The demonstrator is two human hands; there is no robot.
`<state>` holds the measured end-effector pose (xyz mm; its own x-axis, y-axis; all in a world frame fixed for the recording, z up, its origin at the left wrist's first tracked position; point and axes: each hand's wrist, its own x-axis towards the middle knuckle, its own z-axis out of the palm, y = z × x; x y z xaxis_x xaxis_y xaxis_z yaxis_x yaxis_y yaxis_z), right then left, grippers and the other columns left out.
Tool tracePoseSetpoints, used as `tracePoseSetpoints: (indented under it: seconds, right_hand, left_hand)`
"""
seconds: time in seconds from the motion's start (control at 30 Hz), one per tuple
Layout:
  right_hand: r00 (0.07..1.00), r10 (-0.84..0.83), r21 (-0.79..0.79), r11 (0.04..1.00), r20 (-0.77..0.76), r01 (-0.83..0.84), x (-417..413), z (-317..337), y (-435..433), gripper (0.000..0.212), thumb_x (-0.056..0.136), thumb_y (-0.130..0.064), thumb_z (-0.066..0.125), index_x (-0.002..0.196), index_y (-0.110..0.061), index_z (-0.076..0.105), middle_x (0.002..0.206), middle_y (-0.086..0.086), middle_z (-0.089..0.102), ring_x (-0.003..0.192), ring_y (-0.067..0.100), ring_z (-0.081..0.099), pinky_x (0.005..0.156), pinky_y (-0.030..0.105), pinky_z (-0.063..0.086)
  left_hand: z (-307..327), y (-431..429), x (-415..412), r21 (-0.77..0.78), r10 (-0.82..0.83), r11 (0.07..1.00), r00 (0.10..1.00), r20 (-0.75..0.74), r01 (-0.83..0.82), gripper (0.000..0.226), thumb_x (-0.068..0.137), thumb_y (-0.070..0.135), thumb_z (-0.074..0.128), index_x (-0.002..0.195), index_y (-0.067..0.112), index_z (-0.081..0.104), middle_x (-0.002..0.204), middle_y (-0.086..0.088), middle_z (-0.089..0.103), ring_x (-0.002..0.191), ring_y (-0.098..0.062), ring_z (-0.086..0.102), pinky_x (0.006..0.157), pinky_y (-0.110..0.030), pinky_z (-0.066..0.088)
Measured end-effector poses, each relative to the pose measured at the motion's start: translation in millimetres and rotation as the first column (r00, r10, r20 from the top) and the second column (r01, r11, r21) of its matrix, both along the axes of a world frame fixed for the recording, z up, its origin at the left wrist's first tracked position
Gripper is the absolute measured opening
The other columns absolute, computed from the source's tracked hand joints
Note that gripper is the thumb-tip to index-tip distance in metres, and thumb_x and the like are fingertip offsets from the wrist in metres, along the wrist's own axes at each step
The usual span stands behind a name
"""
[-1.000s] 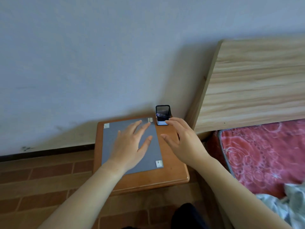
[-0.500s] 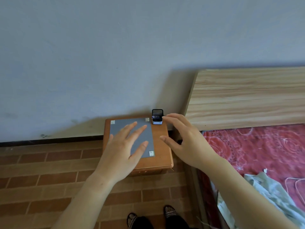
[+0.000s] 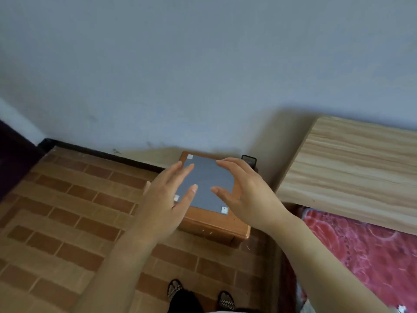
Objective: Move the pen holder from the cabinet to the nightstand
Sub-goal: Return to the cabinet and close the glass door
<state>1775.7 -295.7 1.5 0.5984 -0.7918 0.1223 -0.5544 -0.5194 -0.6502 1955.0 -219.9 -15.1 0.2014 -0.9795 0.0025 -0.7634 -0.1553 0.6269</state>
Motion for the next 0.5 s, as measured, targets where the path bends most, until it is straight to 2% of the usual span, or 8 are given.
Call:
tracePoseSetpoints:
  seconds: [0.1,0.23,0.37,0.5]
  right_hand:
    - [0.991,0.130,0.000,0.991,-0.008,-0.130,21,4,5,0.054,0.086,-0.046,0.052,0.135,-0.029,0.036,0.141,-0.010,0.037,0.127,0.006,0.035,0.098,0.018,0.029]
    - [0.956,0.289,-0.008,0.957,-0.041,-0.290,61,10,22,0.054,0.086,-0.049,0.049,0.135,-0.033,0.033,0.141,-0.012,0.034,0.124,0.004,0.035,0.092,0.015,0.027]
    - [0.904,0.425,-0.031,0.904,-0.055,-0.427,107,17,47,0.053,0.086,-0.046,0.051,0.134,-0.029,0.037,0.139,-0.011,0.037,0.118,0.003,0.038,0.091,0.014,0.027]
    - [0.842,0.534,-0.032,0.843,-0.078,-0.537,160,24,79,0.053,0.087,-0.048,0.049,0.134,-0.028,0.037,0.139,-0.010,0.037,0.121,0.004,0.037,0.095,0.017,0.029]
  left_hand:
    - [6,31,13,-0.014,0.122,0.992,0.992,-0.016,-0.123,0.057,0.083,0.065,0.024,0.136,0.046,0.030,0.147,0.019,0.025,0.134,0.001,0.021,0.110,-0.051,0.026]
    - [16,75,32,-0.011,0.280,0.960,0.959,0.034,-0.280,0.054,0.085,0.064,0.023,0.136,0.048,0.027,0.149,0.021,0.021,0.134,0.003,0.018,0.110,-0.055,0.022]
    - [20,121,61,0.003,0.409,0.913,0.912,0.033,-0.409,0.052,0.085,0.065,0.022,0.136,0.051,0.023,0.150,0.022,0.019,0.137,0.000,0.017,0.110,-0.056,0.021]
    - [23,165,98,0.006,0.510,0.860,0.860,0.027,-0.510,0.057,0.083,0.068,0.019,0.136,0.049,0.024,0.150,0.021,0.020,0.137,0.000,0.016,0.111,-0.052,0.021]
